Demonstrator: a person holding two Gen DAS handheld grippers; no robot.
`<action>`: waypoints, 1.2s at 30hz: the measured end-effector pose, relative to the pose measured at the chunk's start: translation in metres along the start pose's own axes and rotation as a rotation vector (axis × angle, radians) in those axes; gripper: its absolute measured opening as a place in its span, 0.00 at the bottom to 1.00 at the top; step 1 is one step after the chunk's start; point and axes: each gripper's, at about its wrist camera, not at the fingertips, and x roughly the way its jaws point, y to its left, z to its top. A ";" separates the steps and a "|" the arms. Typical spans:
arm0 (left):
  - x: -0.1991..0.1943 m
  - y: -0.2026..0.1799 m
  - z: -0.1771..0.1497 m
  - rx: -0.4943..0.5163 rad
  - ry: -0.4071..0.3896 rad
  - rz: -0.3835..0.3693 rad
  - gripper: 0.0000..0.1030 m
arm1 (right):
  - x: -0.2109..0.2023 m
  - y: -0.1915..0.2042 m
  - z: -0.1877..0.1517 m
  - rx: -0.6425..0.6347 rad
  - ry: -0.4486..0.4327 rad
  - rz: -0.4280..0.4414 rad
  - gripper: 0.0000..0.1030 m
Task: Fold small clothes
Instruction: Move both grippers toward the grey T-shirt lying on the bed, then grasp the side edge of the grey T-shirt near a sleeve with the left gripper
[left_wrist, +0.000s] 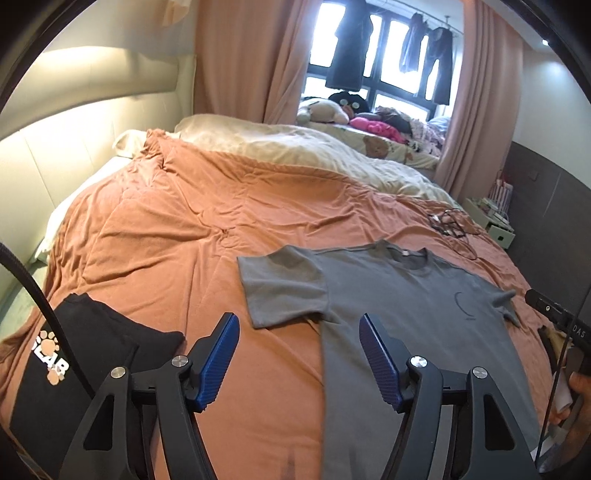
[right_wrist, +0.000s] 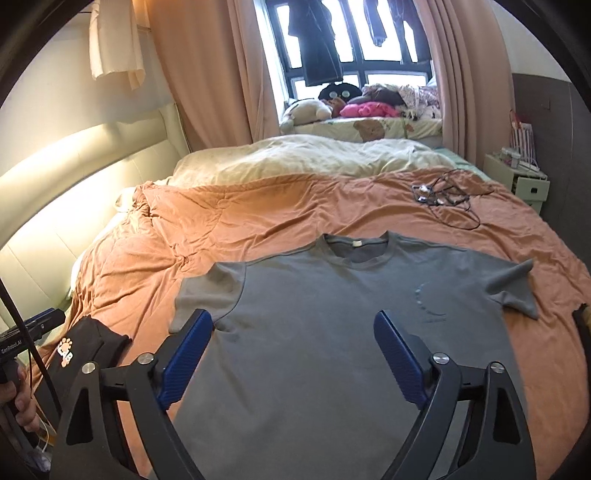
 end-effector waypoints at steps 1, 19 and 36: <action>0.012 0.005 0.004 -0.002 0.013 0.003 0.67 | 0.009 0.001 0.005 -0.002 0.006 -0.002 0.85; 0.199 0.061 0.033 -0.109 0.236 -0.029 0.47 | 0.181 0.011 0.065 0.007 0.196 0.058 0.44; 0.319 0.095 0.016 -0.173 0.386 0.036 0.47 | 0.292 0.003 0.063 0.076 0.264 0.173 0.27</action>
